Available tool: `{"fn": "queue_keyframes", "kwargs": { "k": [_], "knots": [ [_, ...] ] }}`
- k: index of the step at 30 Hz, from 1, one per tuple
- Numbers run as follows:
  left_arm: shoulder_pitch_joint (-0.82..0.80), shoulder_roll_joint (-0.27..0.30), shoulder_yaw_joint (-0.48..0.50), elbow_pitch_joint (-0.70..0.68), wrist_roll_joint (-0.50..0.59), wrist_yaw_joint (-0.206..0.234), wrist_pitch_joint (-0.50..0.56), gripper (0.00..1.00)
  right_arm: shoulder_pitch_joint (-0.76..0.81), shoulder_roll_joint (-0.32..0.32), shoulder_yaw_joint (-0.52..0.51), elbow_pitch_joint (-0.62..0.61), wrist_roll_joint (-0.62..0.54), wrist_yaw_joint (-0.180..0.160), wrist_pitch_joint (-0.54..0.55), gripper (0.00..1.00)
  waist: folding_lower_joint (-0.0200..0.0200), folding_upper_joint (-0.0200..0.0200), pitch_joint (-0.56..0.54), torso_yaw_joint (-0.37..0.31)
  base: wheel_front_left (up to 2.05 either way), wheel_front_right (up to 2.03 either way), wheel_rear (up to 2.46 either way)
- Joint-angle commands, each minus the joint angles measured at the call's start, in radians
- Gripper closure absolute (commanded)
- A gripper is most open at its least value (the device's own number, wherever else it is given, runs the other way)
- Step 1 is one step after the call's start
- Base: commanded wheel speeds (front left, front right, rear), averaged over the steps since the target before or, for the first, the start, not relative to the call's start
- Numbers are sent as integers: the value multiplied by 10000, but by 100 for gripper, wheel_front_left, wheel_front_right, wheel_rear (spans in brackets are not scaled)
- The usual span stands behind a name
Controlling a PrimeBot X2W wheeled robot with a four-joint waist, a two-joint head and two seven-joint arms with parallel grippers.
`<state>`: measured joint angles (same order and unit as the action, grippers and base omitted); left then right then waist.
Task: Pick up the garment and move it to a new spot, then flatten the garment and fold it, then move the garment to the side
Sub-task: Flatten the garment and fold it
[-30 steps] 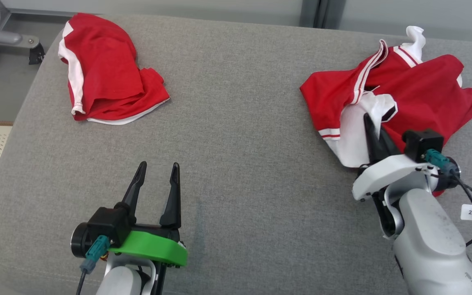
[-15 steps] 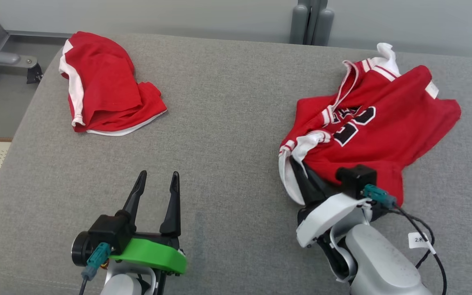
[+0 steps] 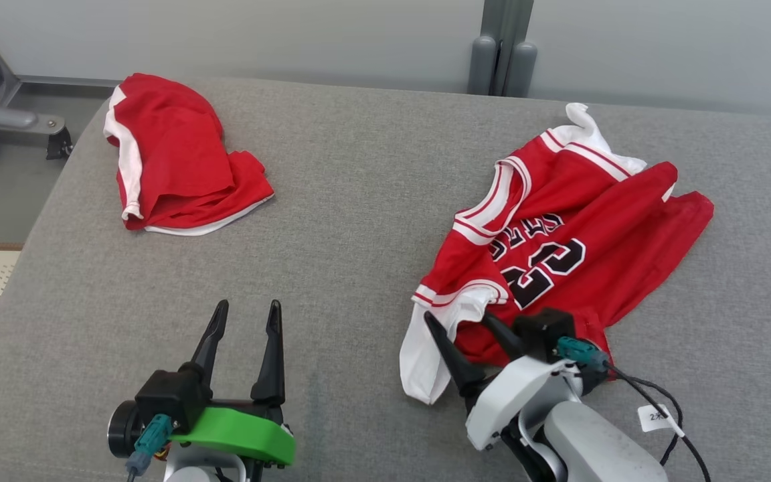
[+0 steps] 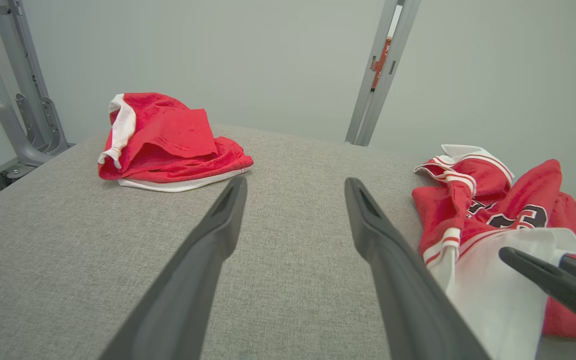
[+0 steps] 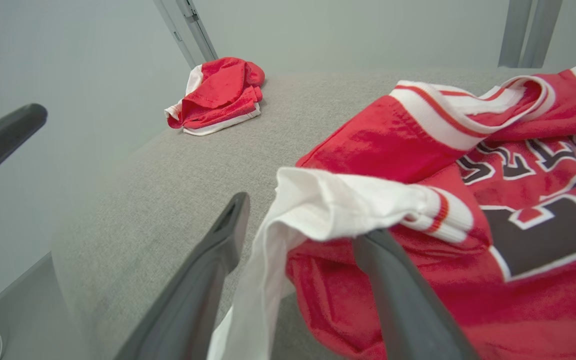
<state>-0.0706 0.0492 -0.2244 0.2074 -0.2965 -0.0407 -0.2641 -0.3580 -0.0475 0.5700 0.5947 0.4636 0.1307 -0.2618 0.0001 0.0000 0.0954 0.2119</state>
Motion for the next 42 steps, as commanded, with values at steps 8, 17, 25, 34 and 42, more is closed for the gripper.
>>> {"fn": "queue_keyframes", "kwargs": {
  "k": [8, 17, 25, 34, 42],
  "knots": [
    [248, 25, 82, -130, -75, 32, -5, 0, 815, -117, -2557, -747, -1615, 1, -39, 0, -1, 0, -194, -695, 0, 0, 0],
    [125, 27, 54, -164, -45, -4, -5, 0, 2063, -125, -4928, -1752, -2701, 1, -40, 0, -1, 0, -96, -1169, 0, 0, 0],
    [-26, 27, 47, -95, -15, -48, -5, 0, 2417, -46, -5146, -2200, -2865, 1, -41, 0, -1, 0, 94, -1341, 0, 0, 0],
    [-310, 27, -86, -32, -52, -81, -5, 0, 1494, -173, -4257, -1210, -3442, -1, -41, 0, -1, 0, 424, -1078, 0, 0, 0],
    [-402, 27, -188, 38, -175, -41, -5, 0, 632, -398, -4127, 384, -3484, 1, 86, 0, -1, 0, 686, -571, 0, 0, 0]
  ]
}}
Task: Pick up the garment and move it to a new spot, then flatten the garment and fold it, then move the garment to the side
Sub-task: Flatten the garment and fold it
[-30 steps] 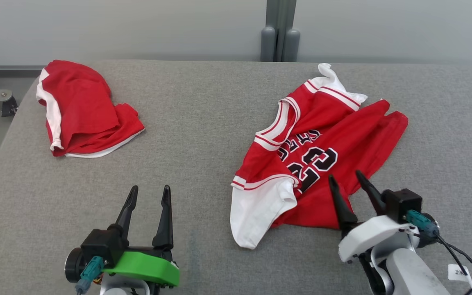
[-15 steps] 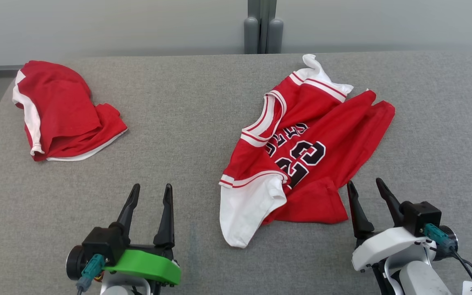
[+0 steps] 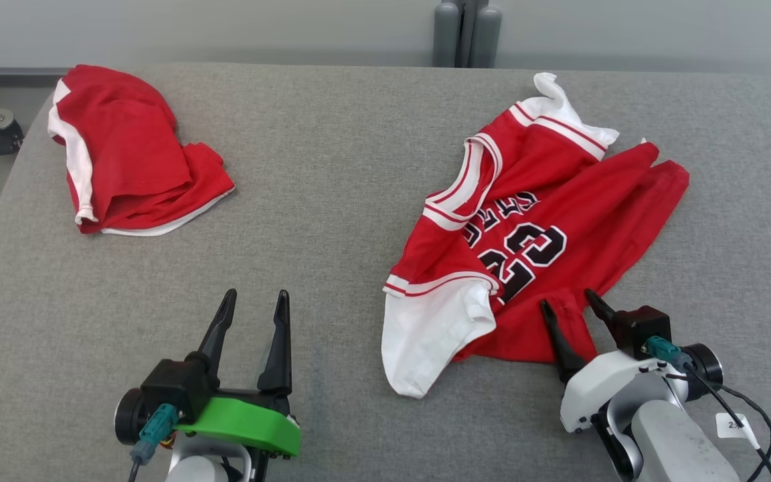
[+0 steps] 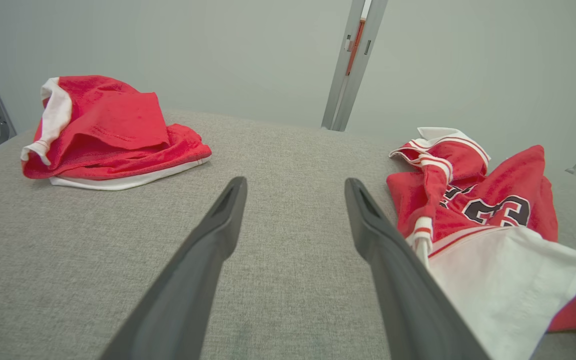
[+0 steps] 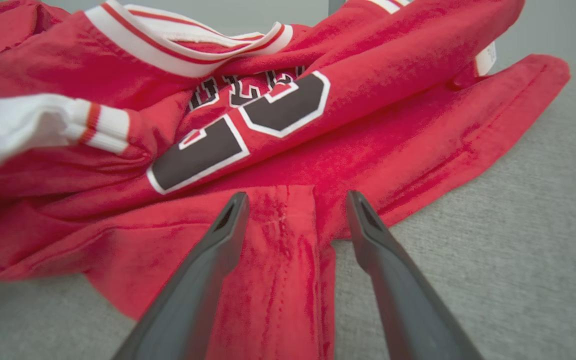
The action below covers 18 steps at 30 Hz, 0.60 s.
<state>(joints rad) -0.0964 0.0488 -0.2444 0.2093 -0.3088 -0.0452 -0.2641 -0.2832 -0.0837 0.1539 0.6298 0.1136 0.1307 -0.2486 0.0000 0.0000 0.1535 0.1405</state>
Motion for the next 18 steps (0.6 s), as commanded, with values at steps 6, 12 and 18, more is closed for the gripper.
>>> {"fn": "queue_keyframes", "kwargs": {
  "k": [6, 12, 18],
  "knots": [
    [-107, 31, 55, 66, -36, 18, -5, 0, -354, -73, 243, 499, 104, 1, -116, 0, 0, 0, 99, 247, 0, 0, 0],
    [-88, 31, 117, 89, 17, 84, -5, 0, -484, -116, 340, 559, 203, -1, -173, 100, 0, 0, 7, 82, 0, 0, 0],
    [-32, 31, 123, 74, 43, 53, -5, 0, -343, -620, -390, -238, 3, -1, -175, 100, 0, 0, -93, -268, 0, 0, 0]
  ]
}}
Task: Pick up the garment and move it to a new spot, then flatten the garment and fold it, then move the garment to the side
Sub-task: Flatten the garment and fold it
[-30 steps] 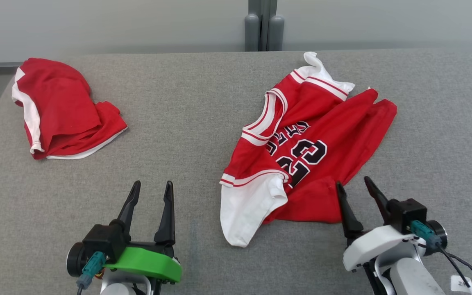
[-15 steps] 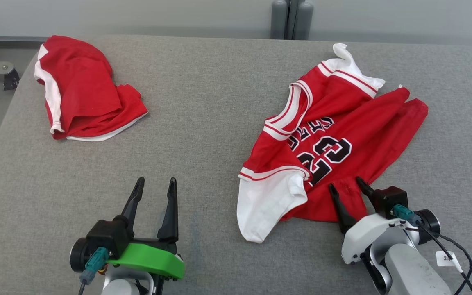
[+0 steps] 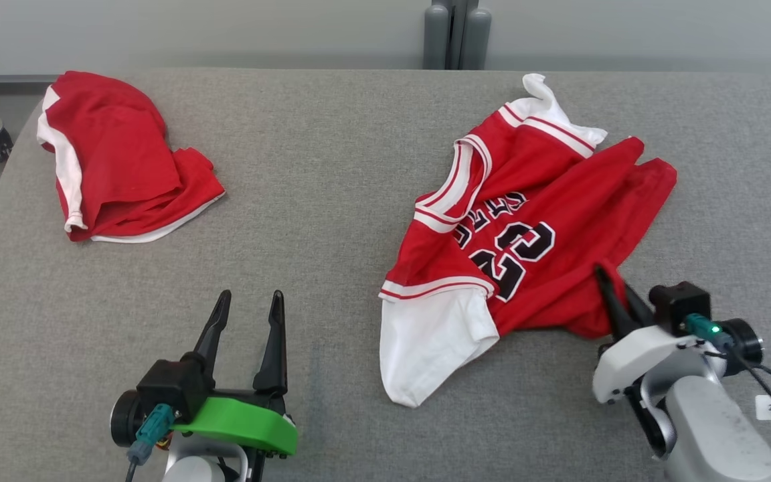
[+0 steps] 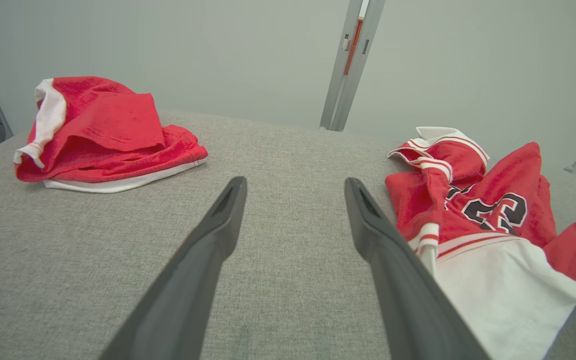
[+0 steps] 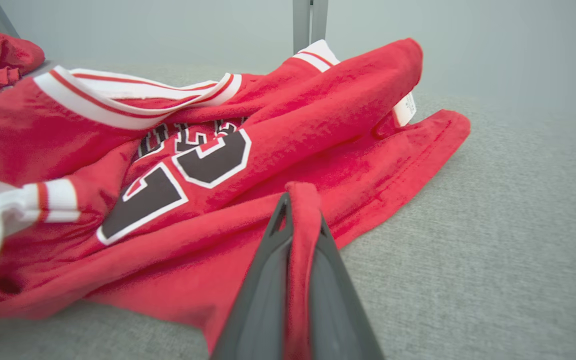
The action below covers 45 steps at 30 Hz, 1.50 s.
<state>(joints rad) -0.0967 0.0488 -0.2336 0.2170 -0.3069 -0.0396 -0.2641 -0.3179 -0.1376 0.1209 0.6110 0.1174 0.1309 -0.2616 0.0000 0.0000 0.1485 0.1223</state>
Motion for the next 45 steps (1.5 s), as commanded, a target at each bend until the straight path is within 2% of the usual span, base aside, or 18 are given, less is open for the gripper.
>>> {"fn": "queue_keyframes", "kwargs": {
  "k": [1, 6, 10, 15, 18, 19, 20, 24, 29, 35, 39, 45],
  "knots": [
    [-17, 31, 24, -8, 21, 5, -5, 0, 27, -165, -216, -187, -68, -3, -46, 100, 0, 0, -55, -130, 0, 0, 0],
    [43, 31, 15, -17, -1, 39, -5, 0, 296, -753, -1343, -857, -355, -3, -45, 100, 0, 0, -113, -313, 0, 0, 0],
    [48, 31, -8, -7, -20, 27, -5, 0, 521, -989, -2323, -1143, -610, -3, 28, 100, 0, 0, -138, -404, 0, 0, 0],
    [18, 31, -3, -21, -8, 5, -5, 0, 732, -1010, -3566, -1262, -1090, -3, 60, 100, 0, 0, -119, -477, 0, 0, 0],
    [-17, 31, 7, -1, 12, -34, -5, 0, 760, -788, -4133, -1212, -1437, -3, 57, 100, 0, 0, -107, -487, 0, 0, 0],
    [-28, 31, 5, 4, 14, -49, -5, 0, 782, -701, -4181, -1195, -1530, -1, 54, 85, 0, 0, -103, -483, 0, 0, 0],
    [-39, 31, 6, 14, 18, -53, -5, 0, 781, -560, -4261, -1205, -1539, -1, 44, 0, 0, 0, -99, -478, 0, 0, 0],
    [-33, 31, 4, 31, 21, -53, -5, 0, 726, -79, -3963, -1607, -1308, -3, -20, 0, 0, 0, -92, -465, 0, 0, 0],
    [-27, 31, 4, -8, 33, -50, -5, 0, 1020, 389, -2445, -2895, -672, -3, -40, 0, 0, 0, -116, -404, 0, 0, 0],
    [-37, 31, 50, -71, 74, -58, -5, 0, 1556, 589, -684, -4275, -36, -1, -39, 0, 0, 0, -138, -324, 0, 0, 0],
    [9, 31, 9, -55, 108, -81, -5, 0, 1870, 715, -62, -4344, 177, -1, -40, 0, 0, 0, -182, -254, 0, 0, 0],
    [87, 31, -120, -13, 103, -103, -4, 0, 1997, 791, 238, -4034, 309, -1, -41, 0, 0, 0, -236, -58, 0, 0, 0]
  ]
}}
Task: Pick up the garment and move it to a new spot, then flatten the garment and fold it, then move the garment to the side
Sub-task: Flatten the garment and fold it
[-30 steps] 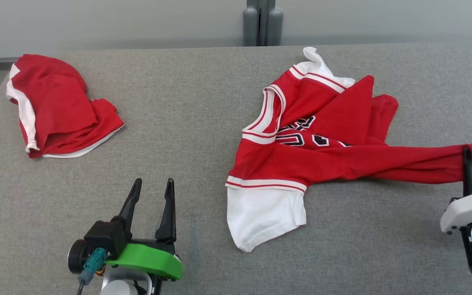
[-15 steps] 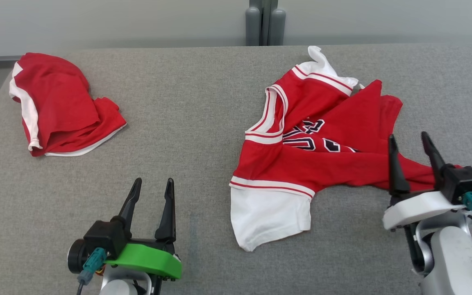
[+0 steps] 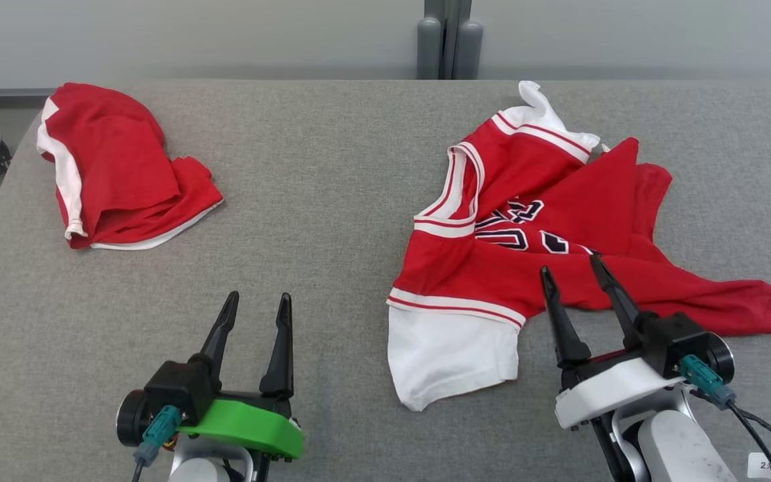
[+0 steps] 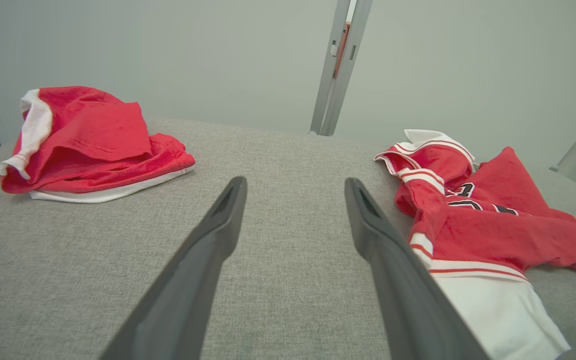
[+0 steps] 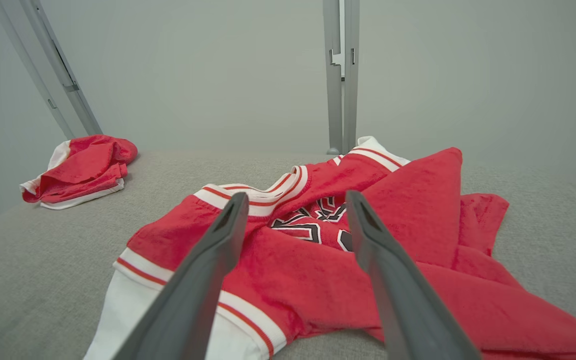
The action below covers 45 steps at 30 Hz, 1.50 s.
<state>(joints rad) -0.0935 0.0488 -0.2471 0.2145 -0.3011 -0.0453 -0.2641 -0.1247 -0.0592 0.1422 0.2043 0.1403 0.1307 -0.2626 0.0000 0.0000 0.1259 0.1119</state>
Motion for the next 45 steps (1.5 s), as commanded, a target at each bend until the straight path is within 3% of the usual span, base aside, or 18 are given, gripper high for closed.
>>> {"fn": "queue_keyframes", "kwargs": {
  "k": [1, 20, 29, 35, 45],
  "knots": [
    [55, 31, 5, 13, 44, -42, -4, 0, 28, 9, 72, 68, 84, 1, -32, 0, 0, 0, -10, 93, 0, 0, 0],
    [24, 29, -380, 66, -98, -21, -4, 0, -859, -232, 782, 853, -184, 1, -33, 0, 0, 0, 228, 845, 0, 0, 0],
    [-264, 29, -689, 71, -304, 19, -4, 0, -2543, -464, 1380, 3161, -220, 1, 328, 0, 0, 0, 514, 1533, 0, 0, 0],
    [-364, 29, -933, 41, -523, 138, -4, 0, -3529, -950, 1852, 4670, -229, 1, 783, 0, 0, 0, 772, 2207, 0, 0, 0],
    [-468, 28, -1154, -19, -874, 270, -4, 0, -4662, -1597, 3017, 6280, 402, 1, 1339, 0, 0, 0, 1103, 2911, 0, 0, 0]
  ]
}}
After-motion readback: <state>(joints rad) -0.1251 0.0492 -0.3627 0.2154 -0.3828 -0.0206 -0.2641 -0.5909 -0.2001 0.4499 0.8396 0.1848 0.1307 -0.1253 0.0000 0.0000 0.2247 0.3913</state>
